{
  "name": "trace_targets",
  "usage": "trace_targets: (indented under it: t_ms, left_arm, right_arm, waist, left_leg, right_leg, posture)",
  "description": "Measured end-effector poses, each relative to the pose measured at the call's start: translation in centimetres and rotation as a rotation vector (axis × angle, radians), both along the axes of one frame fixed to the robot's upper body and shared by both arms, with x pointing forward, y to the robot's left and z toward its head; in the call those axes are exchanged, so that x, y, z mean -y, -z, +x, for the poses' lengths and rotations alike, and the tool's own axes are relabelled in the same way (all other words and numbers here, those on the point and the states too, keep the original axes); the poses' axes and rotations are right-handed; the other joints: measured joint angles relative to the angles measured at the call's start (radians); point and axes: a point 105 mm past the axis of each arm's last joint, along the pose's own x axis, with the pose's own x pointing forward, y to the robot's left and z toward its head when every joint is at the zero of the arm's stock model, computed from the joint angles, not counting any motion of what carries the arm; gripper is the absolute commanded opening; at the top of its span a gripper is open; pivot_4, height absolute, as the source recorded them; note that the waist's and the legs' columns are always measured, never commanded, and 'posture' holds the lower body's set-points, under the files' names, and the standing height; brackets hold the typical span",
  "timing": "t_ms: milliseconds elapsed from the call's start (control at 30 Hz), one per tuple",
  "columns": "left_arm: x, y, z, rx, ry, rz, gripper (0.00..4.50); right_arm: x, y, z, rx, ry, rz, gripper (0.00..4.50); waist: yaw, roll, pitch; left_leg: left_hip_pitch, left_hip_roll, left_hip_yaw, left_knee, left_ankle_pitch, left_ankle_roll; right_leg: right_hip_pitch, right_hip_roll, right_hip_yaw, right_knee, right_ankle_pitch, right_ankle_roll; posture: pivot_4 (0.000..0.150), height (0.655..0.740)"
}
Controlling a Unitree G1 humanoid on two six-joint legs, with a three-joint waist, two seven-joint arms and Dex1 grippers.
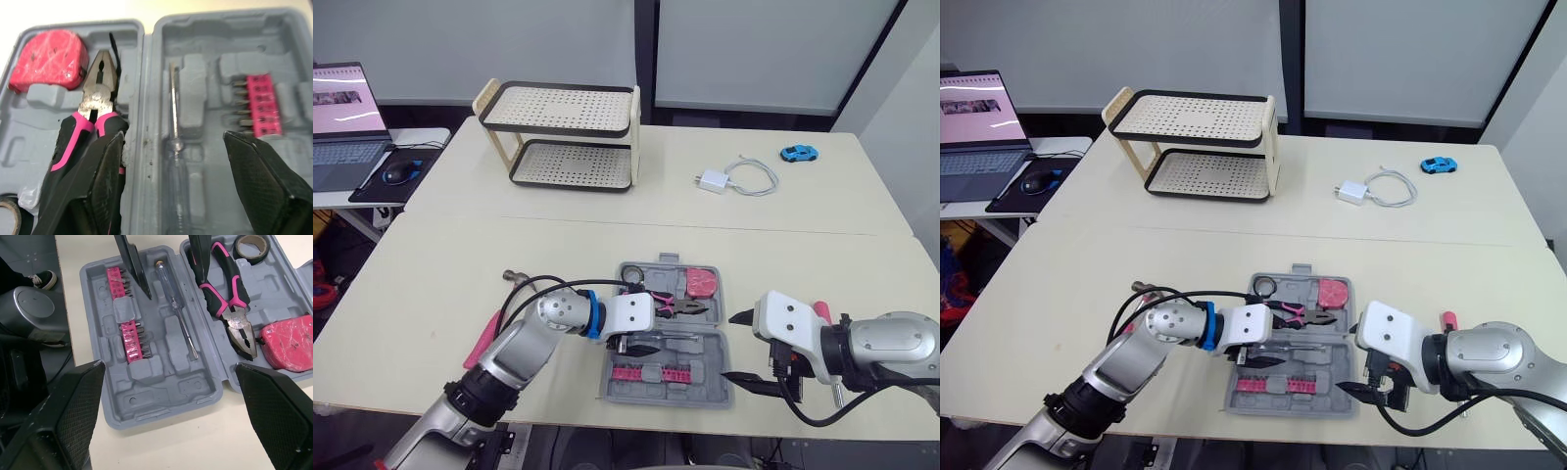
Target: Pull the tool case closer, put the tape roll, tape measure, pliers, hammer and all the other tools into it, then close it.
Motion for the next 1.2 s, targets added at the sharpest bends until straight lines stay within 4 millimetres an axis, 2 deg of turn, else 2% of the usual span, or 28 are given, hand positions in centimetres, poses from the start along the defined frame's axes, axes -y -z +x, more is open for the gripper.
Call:
trace_targets:
  t_ms: [67, 133, 200, 433, 467, 933, 1200]
  left_arm:
    - [-0.3, -0.3, 0.0, 0.003, 0.003, -0.009, 3.24]
    - [-0.7, -0.3, 0.1, 0.010, 0.007, -0.008, 2.84]
    - [-1.0, -0.1, 0.0, -0.013, 0.012, -0.003, 2.37]
    - [-1.1, 0.8, 0.8, -0.033, -0.007, -0.011, 0.18]
    - [-1.0, 0.9, 1.0, -0.030, -0.009, -0.009, 0.03]
    - [-0.4, 2.7, 0.7, -0.053, 0.012, 0.050, 0.03]
    - [-0.3, 3.2, 1.1, -0.027, 0.017, 0.077, 0.03]
  right_arm:
    - [0.0, 0.0, 0.0, 0.003, 0.004, 0.002, 4.50]
    - [-0.1, 0.0, 0.1, 0.006, 0.006, 0.006, 4.50]
    - [-0.1, 0.0, 0.1, 0.008, 0.008, 0.008, 4.50]
    - [-0.2, -0.1, 0.2, 0.011, 0.010, 0.014, 4.50]
    - [-0.2, -0.1, 0.2, 0.011, 0.010, 0.014, 4.50]
    - [-0.2, -0.1, 0.2, 0.017, 0.017, 0.016, 4.50]
    - [-0.1, -0.1, 0.3, 0.019, 0.023, 0.015, 4.50]
  waist:
    - [0.000, 0.000, 0.000]
    - [-0.001, 0.000, 0.000]
    - [-0.001, 0.000, 0.000]
    - [0.000, 0.000, 0.000]
    - [-0.001, 0.000, 0.000]
    - [-0.001, 0.000, 0.000]
    - [-0.001, 0.000, -0.001]
  left_leg:
    - [0.000, 0.000, 0.000, 0.000, 0.000, 0.000]
    - [0.000, 0.000, 0.000, 0.000, 0.000, 0.000]
    - [0.000, 0.000, 0.000, 0.000, 0.000, 0.000]
    - [0.000, 0.000, 0.000, 0.000, 0.000, 0.000]
    - [0.000, 0.000, 0.000, 0.000, 0.000, 0.000]
    - [0.000, 0.000, 0.000, 0.000, 0.000, 0.000]
    - [0.002, 0.000, 0.000, 0.000, 0.000, 0.000]
  right_leg:
    - [0.000, 0.000, 0.000, 0.000, 0.000, 0.000]
    - [0.000, 0.000, 0.000, 0.000, 0.000, 0.000]
    - [0.000, 0.000, 0.000, 0.000, 0.000, 0.000]
    - [0.000, 0.000, 0.000, 0.000, 0.000, 0.000]
    - [0.000, 0.000, 0.000, 0.000, 0.000, 0.000]
    - [0.000, 0.000, 0.000, 0.000, 0.000, 0.000]
    - [0.003, 0.000, 0.000, 0.000, 0.000, 0.000]
  posture:
    - [0.150, 0.7350]
    - [0.150, 0.7350]
    - [0.150, 0.7350]
    - [0.150, 0.7350]
    - [0.150, 0.7350]
    - [0.150, 0.7350]
    - [0.150, 0.7350]
